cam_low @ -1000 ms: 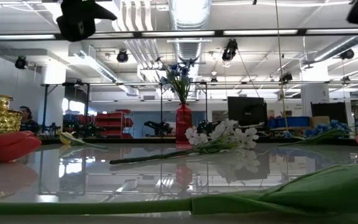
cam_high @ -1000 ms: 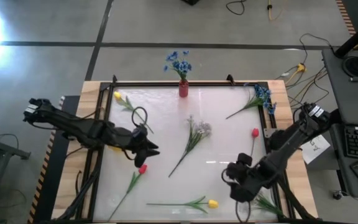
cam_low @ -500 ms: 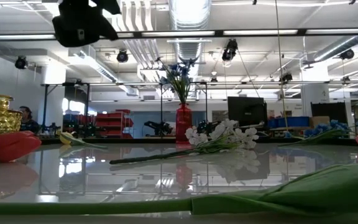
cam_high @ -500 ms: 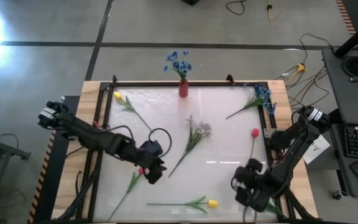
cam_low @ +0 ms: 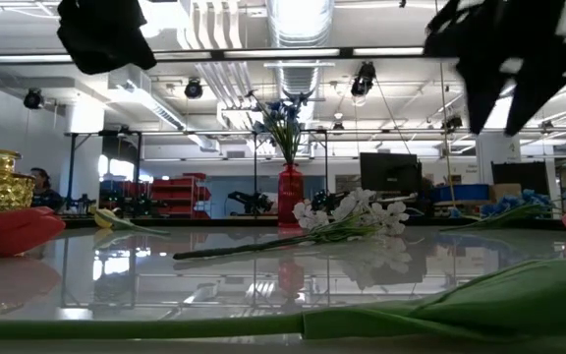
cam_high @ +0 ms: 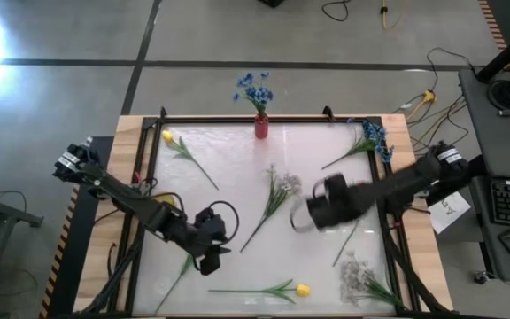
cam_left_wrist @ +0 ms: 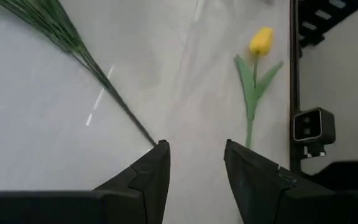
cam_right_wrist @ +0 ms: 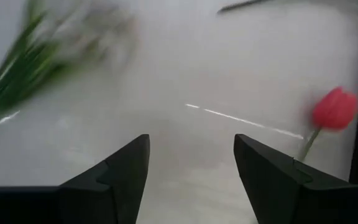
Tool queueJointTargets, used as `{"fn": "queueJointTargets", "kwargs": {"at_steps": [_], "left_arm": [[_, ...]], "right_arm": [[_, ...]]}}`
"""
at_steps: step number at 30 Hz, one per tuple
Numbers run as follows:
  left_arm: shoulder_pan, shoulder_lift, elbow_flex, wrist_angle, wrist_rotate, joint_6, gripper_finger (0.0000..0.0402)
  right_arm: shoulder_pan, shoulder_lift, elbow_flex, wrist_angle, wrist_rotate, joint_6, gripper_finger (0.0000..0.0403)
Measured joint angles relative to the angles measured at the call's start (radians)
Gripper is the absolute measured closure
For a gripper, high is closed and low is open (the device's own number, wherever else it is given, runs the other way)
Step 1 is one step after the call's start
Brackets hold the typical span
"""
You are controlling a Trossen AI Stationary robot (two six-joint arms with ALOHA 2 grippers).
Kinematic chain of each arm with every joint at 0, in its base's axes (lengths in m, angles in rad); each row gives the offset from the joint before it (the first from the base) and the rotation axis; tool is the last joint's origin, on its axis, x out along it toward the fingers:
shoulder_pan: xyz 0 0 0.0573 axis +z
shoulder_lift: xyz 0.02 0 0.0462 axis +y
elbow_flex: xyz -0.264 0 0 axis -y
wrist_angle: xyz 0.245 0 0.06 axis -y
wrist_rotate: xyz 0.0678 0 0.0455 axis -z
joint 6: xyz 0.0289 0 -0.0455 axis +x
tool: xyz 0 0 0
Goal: Sort flowers into vase by color
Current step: Put the blue flowers into the red flower vase
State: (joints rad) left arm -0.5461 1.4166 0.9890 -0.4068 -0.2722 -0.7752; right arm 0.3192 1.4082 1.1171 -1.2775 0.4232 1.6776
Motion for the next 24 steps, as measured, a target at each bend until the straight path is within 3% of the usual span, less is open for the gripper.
{"fn": "queueJointTargets", "kwargs": {"at_steps": [5, 12, 18, 24], "left_arm": [[-0.008, -0.117, -0.165, 0.123, -0.034, 0.004, 0.0261], [0.015, -0.221, -0.350, 0.307, -0.040, -0.005, 0.0261], [0.046, -0.234, -0.380, 0.330, -0.061, -0.034, 0.0261], [0.093, -0.233, -0.380, 0.363, -0.097, -0.037, 0.0261]], "right_arm": [[-0.281, -0.021, -0.087, 0.105, -0.031, -0.104, 0.0181], [-0.596, -0.086, -0.238, 0.262, -0.033, -0.101, 0.0152], [-0.810, -0.126, -0.350, 0.289, 0.005, 0.036, 0.0112], [-0.988, -0.108, -0.393, 0.355, 0.099, -0.001, 0.0118]]}}
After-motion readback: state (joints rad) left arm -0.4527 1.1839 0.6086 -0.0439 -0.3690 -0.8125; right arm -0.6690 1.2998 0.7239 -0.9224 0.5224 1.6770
